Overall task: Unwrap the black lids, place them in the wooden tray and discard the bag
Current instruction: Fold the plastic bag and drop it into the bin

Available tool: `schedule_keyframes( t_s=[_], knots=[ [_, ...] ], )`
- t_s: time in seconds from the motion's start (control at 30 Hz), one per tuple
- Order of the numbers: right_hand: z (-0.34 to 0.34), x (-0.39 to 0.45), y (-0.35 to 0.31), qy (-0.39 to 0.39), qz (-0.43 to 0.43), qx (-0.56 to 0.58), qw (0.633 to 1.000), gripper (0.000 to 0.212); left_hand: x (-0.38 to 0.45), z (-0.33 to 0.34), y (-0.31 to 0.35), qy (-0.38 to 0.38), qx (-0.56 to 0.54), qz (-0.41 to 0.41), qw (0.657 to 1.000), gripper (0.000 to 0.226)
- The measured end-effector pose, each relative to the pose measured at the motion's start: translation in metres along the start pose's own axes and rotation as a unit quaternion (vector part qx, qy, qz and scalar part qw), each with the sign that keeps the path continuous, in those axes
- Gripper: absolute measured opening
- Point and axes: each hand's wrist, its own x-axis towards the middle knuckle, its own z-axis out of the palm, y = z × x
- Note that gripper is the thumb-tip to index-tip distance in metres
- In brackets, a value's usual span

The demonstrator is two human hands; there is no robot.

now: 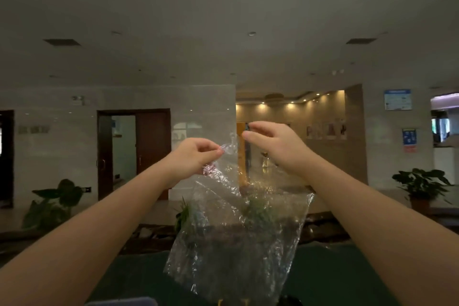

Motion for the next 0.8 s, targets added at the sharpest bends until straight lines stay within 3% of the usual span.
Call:
schedule_keyframes(
  t_s=[0.07, 0.13, 0.2, 0.3, 0.37, 0.53, 0.67, 0.8],
  knots=[
    [0.005, -0.002, -0.005, -0.051, 0.013, 0.028, 0.998, 0.041, 0.000, 0.010, 0.005, -0.023, 0.008, 0.015, 1.000, 0.010],
    [0.007, -0.005, -0.004, -0.053, 0.024, 0.058, 0.997, 0.022, -0.002, 0.016, 0.009, -0.042, -0.007, 0.018, 0.999, 0.010],
    [0.005, -0.009, 0.001, -0.010, 0.047, 0.108, 0.993, 0.013, -0.004, 0.019, 0.011, -0.061, -0.017, 0.007, 0.998, 0.022],
    [-0.007, -0.014, 0.013, 0.102, 0.099, 0.168, 0.975, 0.009, -0.010, 0.018, 0.009, -0.085, 0.003, -0.065, 0.994, 0.061],
    [-0.020, -0.016, 0.026, 0.153, 0.140, 0.188, 0.960, 0.010, -0.014, 0.013, 0.002, -0.085, 0.035, -0.082, 0.992, 0.068],
    [-0.046, -0.025, 0.066, 0.223, 0.208, 0.239, 0.922, 0.013, -0.017, -0.007, -0.022, -0.058, 0.005, -0.099, 0.993, 0.043],
    [-0.054, -0.035, 0.089, 0.224, 0.243, 0.286, 0.899, 0.013, -0.018, -0.013, -0.032, 0.004, -0.064, -0.088, 0.994, 0.023],
    [-0.052, -0.044, 0.097, 0.242, 0.258, 0.332, 0.875, 0.013, -0.019, -0.013, -0.035, 0.002, -0.101, -0.097, 0.990, 0.013]
  ],
)
